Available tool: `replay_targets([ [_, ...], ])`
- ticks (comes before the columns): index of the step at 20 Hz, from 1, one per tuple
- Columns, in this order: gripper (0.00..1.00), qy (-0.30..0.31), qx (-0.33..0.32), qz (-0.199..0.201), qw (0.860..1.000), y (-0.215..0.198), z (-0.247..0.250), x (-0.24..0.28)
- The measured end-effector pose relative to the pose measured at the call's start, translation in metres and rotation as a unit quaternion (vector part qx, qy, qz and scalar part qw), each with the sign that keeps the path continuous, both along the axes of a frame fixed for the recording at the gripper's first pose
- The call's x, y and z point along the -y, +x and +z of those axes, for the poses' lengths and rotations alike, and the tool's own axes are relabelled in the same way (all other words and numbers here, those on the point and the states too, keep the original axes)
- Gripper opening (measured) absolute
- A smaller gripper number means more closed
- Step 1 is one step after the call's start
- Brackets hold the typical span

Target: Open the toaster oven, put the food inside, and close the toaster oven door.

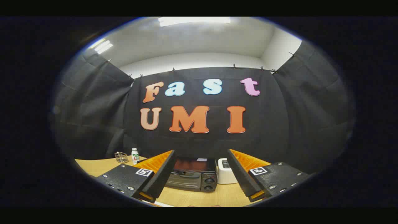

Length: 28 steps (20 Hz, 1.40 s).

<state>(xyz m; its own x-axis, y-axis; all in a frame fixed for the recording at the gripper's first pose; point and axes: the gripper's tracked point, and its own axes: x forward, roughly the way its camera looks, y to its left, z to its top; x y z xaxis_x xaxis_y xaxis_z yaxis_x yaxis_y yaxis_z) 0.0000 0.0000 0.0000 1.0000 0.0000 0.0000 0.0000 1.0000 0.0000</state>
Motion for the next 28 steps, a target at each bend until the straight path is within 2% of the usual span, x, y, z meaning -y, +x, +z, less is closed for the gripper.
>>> replay_targets([
  [16,0.97,0.003,0.001,0.038,0.999,0.009,-0.002,-0.054],
  [24,0.97,0.012,0.002,0.026,1.0,0.009,0.005,-0.046],
  [28,0.97,0.017,-0.015,0.034,0.999,0.012,-0.007,-0.055],
])
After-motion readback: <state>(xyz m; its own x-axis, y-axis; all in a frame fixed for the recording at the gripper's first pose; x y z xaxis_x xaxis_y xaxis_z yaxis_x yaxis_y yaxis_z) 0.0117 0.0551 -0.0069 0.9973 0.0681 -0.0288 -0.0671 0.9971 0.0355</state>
